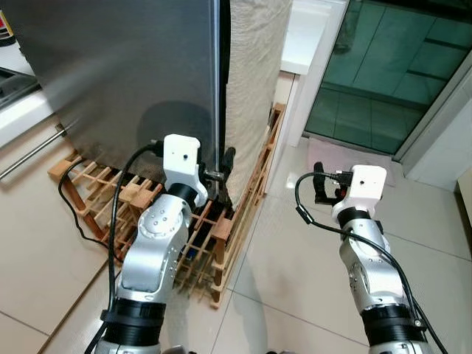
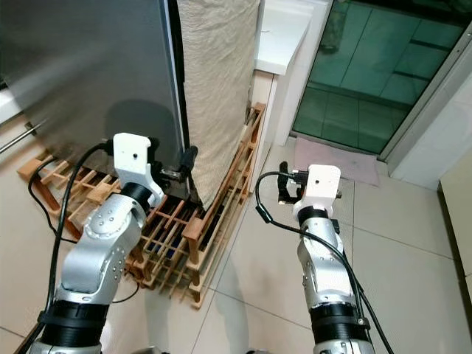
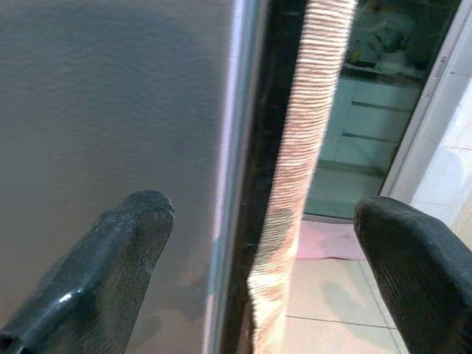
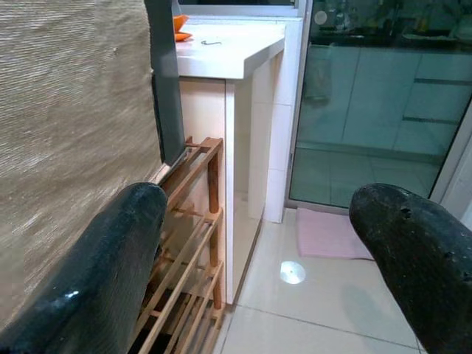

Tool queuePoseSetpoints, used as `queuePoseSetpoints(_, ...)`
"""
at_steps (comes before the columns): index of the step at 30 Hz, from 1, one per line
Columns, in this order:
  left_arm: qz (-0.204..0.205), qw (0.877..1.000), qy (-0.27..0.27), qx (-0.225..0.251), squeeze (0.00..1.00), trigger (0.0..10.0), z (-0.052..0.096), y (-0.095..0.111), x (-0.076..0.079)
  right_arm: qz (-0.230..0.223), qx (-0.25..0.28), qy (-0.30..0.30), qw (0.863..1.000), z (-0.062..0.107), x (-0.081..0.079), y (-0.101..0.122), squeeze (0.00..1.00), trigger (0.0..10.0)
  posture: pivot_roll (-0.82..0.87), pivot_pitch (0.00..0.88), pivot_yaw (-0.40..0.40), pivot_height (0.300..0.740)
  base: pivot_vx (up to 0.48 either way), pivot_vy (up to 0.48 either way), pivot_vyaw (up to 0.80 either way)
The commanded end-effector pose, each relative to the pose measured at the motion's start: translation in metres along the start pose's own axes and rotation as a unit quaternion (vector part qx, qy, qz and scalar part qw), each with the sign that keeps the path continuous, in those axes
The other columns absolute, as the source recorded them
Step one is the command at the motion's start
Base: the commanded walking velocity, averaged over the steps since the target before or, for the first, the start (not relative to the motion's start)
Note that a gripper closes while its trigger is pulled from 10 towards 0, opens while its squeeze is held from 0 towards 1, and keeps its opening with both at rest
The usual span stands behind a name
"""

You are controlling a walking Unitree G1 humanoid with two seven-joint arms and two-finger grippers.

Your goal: Restocking fridge

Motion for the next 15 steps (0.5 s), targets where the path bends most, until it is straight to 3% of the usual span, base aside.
queuePoseSetpoints(1,-0.005,1.0,-0.018,0.01,0.0,10.0,-0.007,0.005,0.009,0.003,0.004,-0.008,1.0,0.001,0.003,0.002,0.0,10.0,0.02,0.0,-0.042,0.74,0.0,0.0,0.0)
queuePoseSetpoints(8,0.003,0.999,-0.033,0.023,0.0,10.0,-0.017,0.013,0.02,0.009,0.004,-0.012,1.0,0.001,0.005,0.004,0.0,10.0,0.0,0.0,-0.04,0.74,0.0,0.0,0.0)
queuePoseSetpoints(15,-0.012,0.999,-0.045,0.008,0.0,10.0,-0.02,0.008,0.027,0.008,0.006,-0.011,1.0,0.001,0.003,0.005,0.0,10.0,0.0,0.0,-0.035,0.74,0.0,0.0,0.0)
Point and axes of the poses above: a point about 5 cm out from each wrist's last joint towards the gripper, its own z axis pointing back from the gripper into the wrist, its own y axis along the axis of the wrist's last joint, x = y × z, the point moved 1 cm from there along -z, pointing out of the wrist towards the gripper, and after that the axes turned 4 degrees about z, right-handed, at the moved point
